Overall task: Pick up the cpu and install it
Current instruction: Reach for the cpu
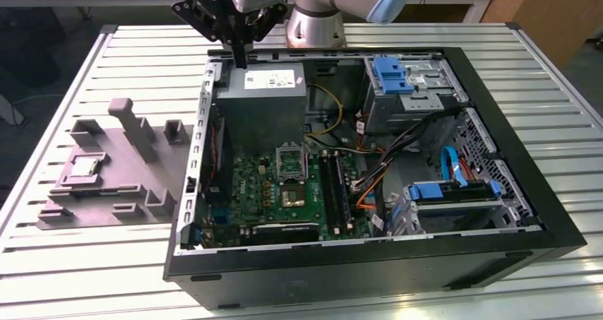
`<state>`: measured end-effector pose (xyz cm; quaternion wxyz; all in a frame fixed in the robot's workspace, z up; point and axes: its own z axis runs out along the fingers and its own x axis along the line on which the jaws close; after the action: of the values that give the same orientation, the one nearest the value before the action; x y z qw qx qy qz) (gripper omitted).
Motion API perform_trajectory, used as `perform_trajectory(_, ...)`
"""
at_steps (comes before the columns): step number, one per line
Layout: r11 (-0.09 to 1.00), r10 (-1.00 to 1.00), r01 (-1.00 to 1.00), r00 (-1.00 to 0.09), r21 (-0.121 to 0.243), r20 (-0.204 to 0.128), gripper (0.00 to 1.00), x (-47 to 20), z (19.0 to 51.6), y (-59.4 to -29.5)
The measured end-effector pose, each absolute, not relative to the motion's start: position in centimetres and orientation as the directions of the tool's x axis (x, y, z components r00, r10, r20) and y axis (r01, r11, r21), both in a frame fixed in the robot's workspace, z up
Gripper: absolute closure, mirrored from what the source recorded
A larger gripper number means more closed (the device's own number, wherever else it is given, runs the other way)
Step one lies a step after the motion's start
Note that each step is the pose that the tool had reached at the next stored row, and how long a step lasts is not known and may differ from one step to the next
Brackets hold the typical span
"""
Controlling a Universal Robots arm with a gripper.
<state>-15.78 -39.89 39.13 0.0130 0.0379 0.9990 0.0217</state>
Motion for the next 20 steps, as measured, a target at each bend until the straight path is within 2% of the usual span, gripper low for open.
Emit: perform_trajectory(20,0.996,0.076,0.075,-0.997,0.044,-0.024,0.89,-17.3,39.0,-39.9)
